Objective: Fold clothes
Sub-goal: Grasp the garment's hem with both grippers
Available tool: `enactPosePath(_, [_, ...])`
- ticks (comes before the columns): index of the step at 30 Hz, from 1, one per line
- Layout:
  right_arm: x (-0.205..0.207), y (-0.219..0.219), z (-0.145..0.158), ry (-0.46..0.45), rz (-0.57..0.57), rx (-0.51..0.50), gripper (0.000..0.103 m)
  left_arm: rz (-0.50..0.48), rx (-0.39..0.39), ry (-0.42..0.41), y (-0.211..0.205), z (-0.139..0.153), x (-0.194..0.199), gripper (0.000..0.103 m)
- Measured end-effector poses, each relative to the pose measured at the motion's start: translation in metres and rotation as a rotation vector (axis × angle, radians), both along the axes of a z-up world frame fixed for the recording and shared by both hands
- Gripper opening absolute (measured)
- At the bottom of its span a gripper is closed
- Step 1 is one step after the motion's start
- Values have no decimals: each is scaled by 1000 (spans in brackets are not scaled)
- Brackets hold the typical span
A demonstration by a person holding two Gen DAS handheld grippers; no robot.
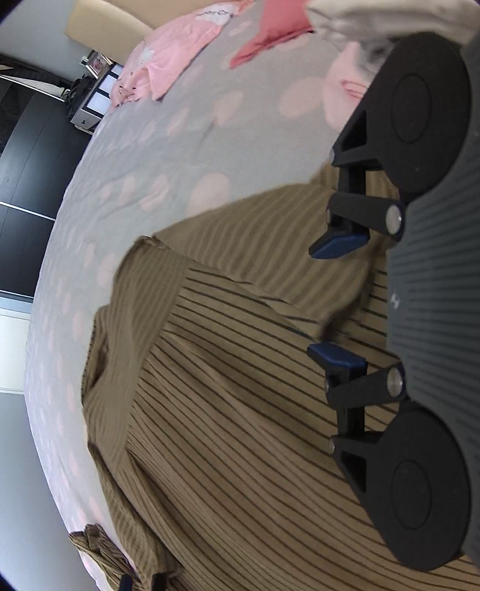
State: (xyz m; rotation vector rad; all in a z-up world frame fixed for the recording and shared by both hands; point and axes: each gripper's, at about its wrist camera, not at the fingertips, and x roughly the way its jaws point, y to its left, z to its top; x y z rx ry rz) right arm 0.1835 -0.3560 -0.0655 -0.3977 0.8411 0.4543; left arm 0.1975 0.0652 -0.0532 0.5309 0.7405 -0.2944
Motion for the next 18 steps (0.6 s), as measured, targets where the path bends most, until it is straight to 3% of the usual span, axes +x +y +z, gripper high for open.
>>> enactPosePath(4, [-3,5,-14,-22,28,-24,55,35,59,2,-4,-22,7,58])
enactPosePath(7, [1,10,-24,-35,44,-50,51,90,67,16,1,-28,18,47])
enactPosePath(9, [6,10,-27,-24,42,-41,32,104,21,32,8,-27,25,33])
enactPosePath(10, [10,11,-28,-16,42,-44,23,110,6,46,10,-26,29,21])
enactPosePath(11, [12,11,-26,-16,40,-57,7,115,-1,52,13,-24,31,14])
enactPosePath(14, [20,7,-14,-26,20,-63,5,139,-50,31,23,-9,36,4])
enactPosePath(18, [37,-7,17,-68,-27,-103,5,190,-93,-34,44,22,46,2])
